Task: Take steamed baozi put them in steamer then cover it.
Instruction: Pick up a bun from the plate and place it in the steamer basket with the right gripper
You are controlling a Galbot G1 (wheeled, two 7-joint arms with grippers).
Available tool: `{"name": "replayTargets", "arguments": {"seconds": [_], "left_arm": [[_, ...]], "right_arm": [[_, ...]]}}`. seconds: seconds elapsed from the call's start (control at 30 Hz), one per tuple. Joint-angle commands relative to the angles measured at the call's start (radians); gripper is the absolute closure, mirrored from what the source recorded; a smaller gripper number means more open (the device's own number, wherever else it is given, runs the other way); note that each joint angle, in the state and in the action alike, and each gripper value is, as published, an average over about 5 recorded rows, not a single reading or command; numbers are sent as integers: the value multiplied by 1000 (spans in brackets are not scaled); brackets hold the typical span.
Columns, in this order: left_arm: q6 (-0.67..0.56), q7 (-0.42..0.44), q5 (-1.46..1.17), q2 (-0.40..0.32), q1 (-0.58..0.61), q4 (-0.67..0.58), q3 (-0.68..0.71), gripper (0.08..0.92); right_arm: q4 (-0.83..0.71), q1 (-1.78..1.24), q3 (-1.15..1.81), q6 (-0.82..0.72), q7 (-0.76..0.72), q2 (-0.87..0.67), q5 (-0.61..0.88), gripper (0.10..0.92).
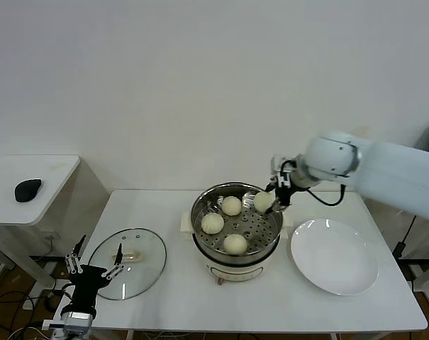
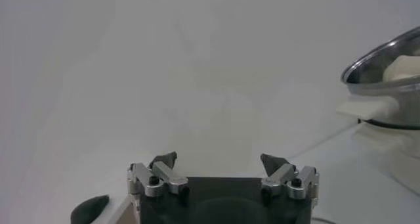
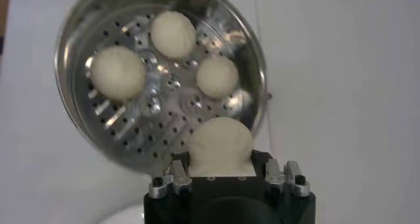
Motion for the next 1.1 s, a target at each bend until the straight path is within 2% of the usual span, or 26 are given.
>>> {"name": "replayTargets", "arguments": {"seconds": [0.03, 0.3, 0.63, 0.93, 1.1], "left_arm": [[1, 1, -1, 1, -2, 9, -3, 177], [1, 0, -4, 1, -1, 10, -10, 177], [-1, -1, -4, -4, -4, 16, -8, 177], [0, -1, -4, -5, -5, 13, -7, 177], [0, 0, -4, -3, -7, 8, -7, 177]], "right_arm": [[-66, -142, 6, -30, 32, 116, -33, 431], [-141, -198, 26, -4, 12, 131, -135, 431], [-163, -229, 49, 6, 15, 129, -158, 426], [-91, -195, 109, 10, 5, 70, -107, 225], [22, -159, 173, 12, 20, -53, -56, 203]]}}
